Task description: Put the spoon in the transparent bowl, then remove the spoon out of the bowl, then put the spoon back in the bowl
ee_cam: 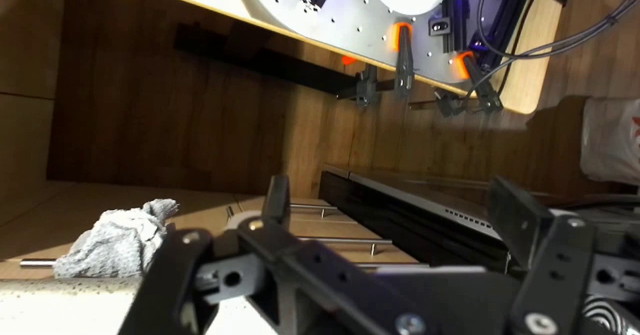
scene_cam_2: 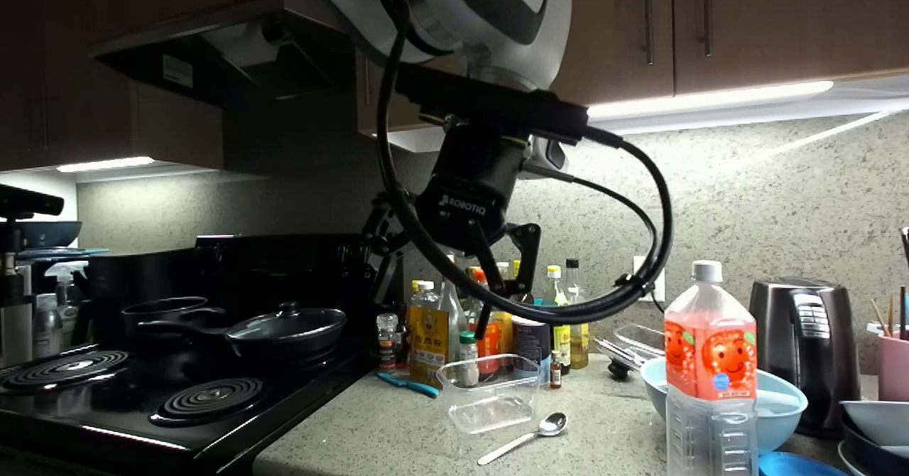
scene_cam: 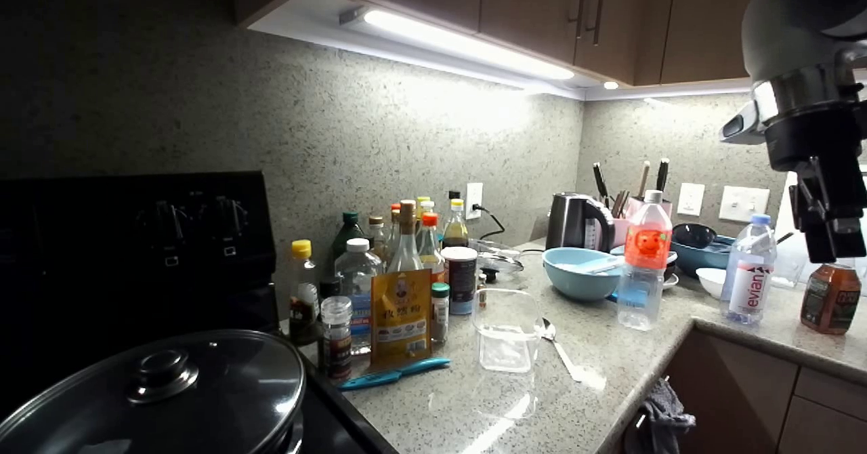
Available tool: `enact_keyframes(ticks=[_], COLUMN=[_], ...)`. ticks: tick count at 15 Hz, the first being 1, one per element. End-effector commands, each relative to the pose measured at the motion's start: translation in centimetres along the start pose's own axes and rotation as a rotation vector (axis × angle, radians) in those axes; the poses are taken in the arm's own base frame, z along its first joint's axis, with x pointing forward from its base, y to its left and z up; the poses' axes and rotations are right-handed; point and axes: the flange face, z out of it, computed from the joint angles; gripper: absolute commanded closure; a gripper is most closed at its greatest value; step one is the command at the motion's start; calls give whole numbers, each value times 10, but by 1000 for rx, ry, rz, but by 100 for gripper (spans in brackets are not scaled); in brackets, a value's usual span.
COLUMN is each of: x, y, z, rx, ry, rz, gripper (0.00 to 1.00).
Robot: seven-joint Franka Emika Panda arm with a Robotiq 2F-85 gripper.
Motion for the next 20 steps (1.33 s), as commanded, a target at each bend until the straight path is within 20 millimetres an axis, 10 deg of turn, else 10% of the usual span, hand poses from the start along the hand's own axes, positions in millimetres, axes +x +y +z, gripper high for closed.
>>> enact_keyframes(ticks=[1,8,20], x=[29,48,96], y=[19,29,52], z=[8,16,-4], rx=[42,25,-83], ry=[-112,-140,344], rz=[-107,-101,-65], gripper=[0,0,0])
